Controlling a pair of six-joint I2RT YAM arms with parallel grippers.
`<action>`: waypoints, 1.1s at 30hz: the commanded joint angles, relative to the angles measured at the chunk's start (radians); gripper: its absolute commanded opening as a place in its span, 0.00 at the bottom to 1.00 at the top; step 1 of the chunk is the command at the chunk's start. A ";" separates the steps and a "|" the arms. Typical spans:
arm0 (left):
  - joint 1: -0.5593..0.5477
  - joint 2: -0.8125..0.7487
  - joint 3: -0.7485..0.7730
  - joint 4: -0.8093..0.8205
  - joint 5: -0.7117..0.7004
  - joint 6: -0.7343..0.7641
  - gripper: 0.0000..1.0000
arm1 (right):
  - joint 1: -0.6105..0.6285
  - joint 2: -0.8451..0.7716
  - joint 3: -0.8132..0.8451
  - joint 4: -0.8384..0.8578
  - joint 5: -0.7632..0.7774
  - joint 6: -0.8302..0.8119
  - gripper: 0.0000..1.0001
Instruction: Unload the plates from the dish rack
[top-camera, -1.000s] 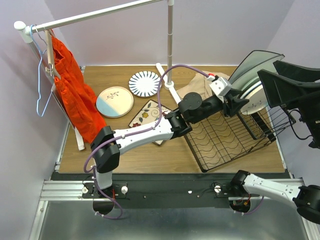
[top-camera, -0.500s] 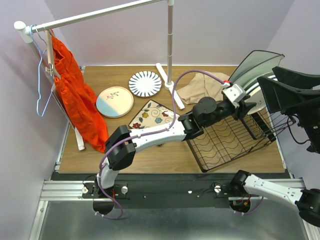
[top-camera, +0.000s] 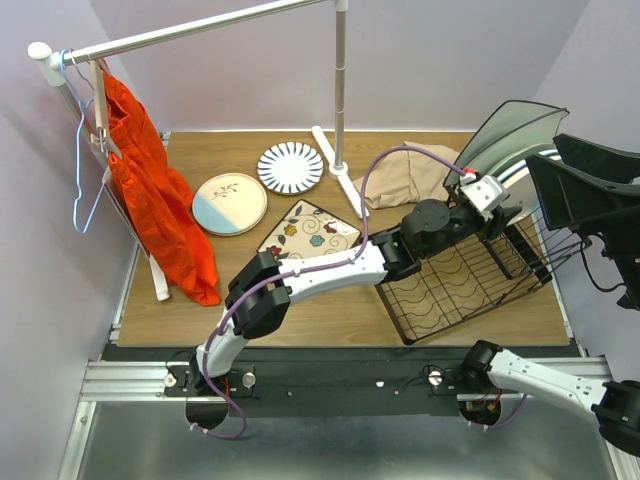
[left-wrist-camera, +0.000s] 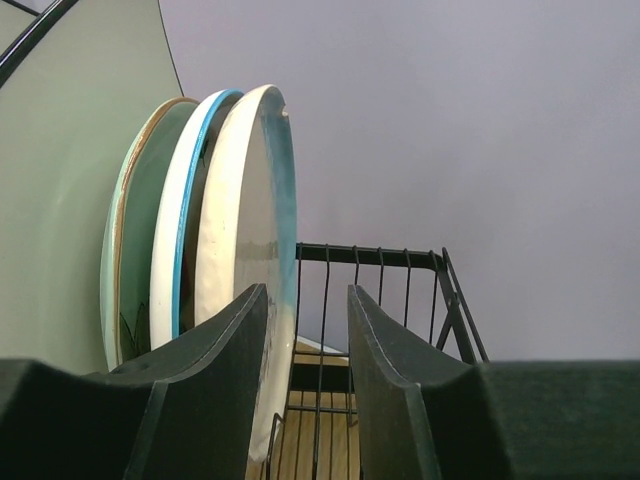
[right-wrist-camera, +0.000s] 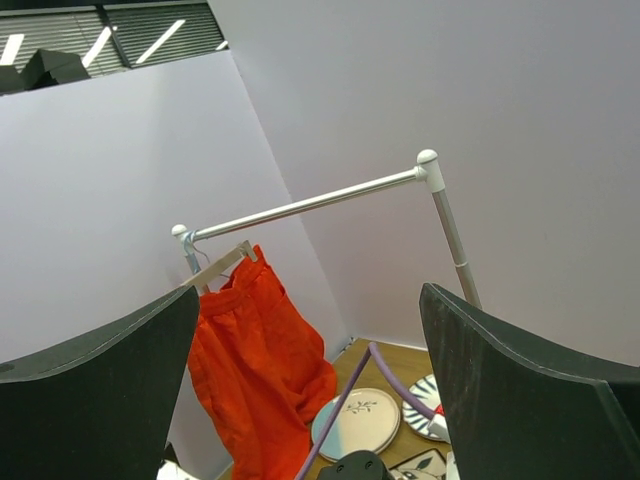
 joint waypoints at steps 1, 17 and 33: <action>0.003 0.034 0.038 0.001 -0.082 0.044 0.47 | 0.001 -0.016 -0.009 0.024 0.011 0.003 1.00; 0.003 0.081 0.051 -0.003 -0.074 0.078 0.27 | 0.001 -0.027 -0.011 0.036 0.046 -0.014 1.00; 0.000 -0.017 -0.037 0.000 -0.028 0.027 0.00 | 0.001 -0.035 -0.014 0.041 0.049 -0.024 1.00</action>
